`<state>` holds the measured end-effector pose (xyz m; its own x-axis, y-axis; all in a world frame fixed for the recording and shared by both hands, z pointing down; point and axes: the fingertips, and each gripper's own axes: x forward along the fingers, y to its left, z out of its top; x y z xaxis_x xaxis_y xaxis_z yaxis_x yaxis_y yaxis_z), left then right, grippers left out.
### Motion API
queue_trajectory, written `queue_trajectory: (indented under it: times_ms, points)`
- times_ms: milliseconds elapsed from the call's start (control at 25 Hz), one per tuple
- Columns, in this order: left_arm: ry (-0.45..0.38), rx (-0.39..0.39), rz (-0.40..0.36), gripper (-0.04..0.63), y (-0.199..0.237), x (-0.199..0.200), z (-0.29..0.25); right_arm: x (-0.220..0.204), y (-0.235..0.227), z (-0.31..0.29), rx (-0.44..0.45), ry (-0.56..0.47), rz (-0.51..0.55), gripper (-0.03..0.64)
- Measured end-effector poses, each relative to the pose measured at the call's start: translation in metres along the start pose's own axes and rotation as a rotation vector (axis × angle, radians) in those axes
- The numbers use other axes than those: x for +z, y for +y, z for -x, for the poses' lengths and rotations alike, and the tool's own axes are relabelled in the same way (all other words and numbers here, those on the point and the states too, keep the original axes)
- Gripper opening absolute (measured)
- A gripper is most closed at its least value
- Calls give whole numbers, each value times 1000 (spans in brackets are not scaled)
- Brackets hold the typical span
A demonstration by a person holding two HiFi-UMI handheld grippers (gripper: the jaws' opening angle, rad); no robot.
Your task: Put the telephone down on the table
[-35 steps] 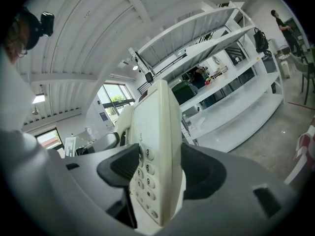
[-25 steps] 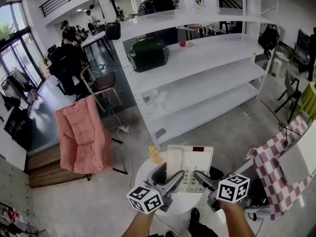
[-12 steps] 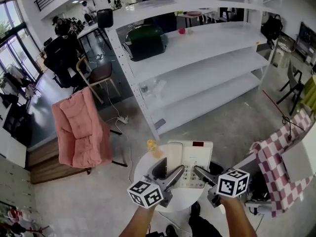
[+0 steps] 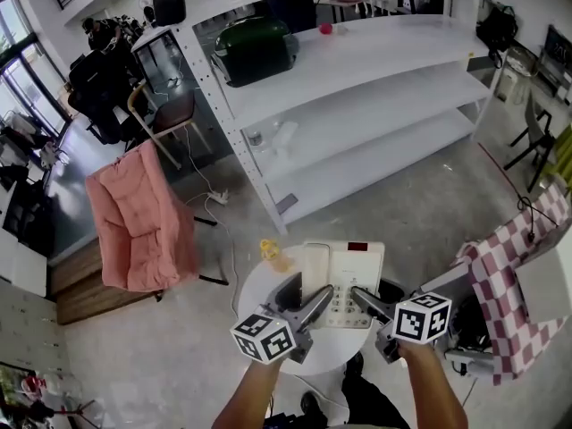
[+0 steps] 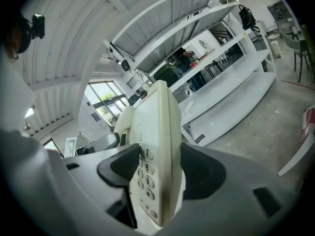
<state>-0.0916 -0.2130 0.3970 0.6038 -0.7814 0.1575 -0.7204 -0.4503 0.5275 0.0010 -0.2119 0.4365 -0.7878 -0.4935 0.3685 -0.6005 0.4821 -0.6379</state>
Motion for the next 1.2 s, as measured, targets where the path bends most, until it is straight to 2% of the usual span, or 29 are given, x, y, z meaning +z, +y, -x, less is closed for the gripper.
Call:
queue_trajectory:
  times_ms: [1200]
  points:
    - [174, 56, 151, 327, 101, -120, -77, -72, -133, -66, -63, 117, -171, 244]
